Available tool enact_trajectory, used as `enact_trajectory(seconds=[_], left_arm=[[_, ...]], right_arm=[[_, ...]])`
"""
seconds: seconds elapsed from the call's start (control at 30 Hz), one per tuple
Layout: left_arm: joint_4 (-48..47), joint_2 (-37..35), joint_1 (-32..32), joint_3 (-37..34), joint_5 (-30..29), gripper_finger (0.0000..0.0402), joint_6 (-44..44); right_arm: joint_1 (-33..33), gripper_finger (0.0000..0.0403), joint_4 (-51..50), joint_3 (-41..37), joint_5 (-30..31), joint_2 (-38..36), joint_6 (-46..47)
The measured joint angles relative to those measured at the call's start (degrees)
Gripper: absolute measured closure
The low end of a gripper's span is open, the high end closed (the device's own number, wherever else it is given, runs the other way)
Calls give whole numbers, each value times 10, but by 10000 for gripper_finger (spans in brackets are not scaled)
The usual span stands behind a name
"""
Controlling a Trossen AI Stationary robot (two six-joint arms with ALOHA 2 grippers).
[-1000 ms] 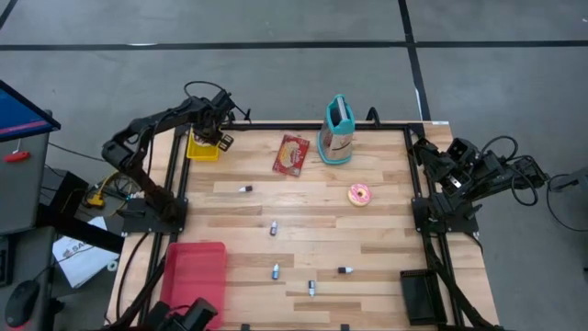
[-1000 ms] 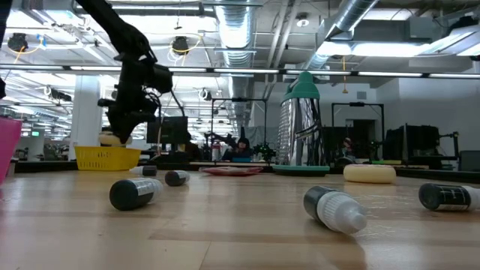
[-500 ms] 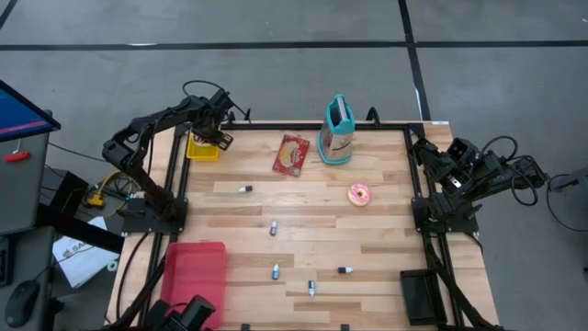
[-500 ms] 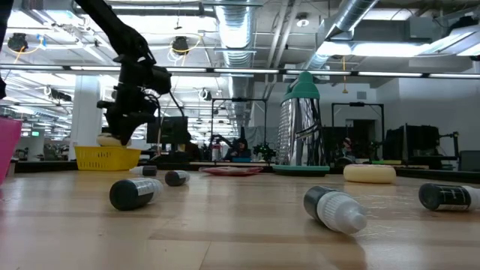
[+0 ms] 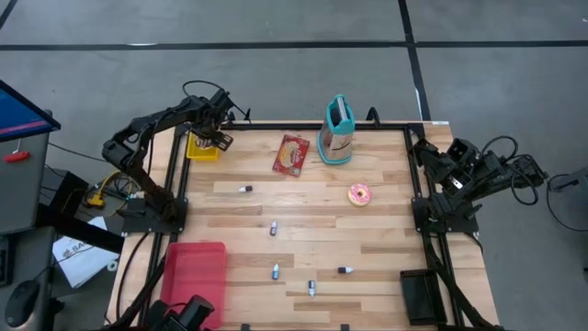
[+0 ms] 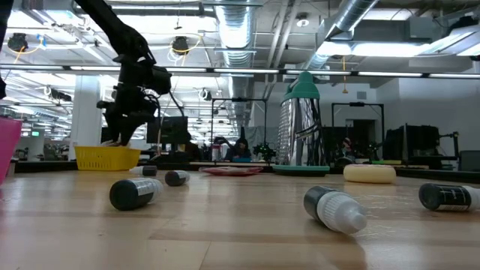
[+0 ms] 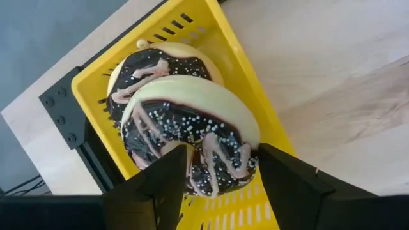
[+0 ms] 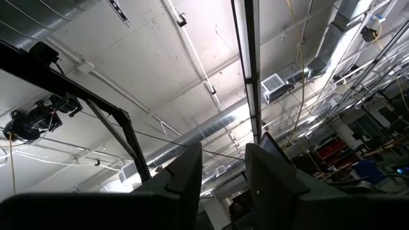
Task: Pick & Place Food Item
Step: Put the black donut into the yellow basket, then put the pink donut into the yellow basket
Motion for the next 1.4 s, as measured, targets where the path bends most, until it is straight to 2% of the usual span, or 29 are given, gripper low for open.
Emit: enact_trajectory(seconds=[0.4,0.73,1.1,1.23,1.4], left_arm=[[-26,-1,12,0,-11,227,13],[-21,-26,12,0,-33,218,20],[-29,-72,9,0,-19,222,31],[-72,-77,9,0,-1,226,36],[-84,-77,-4,0,-9,231,41]], right_arm=[[2,290,3,0,0,0,0],[2,290,7,0,0,0,0],[2,290,7,0,0,0,-1],[2,290,7,0,0,0,-1],[2,290,8,0,0,0,-1]])
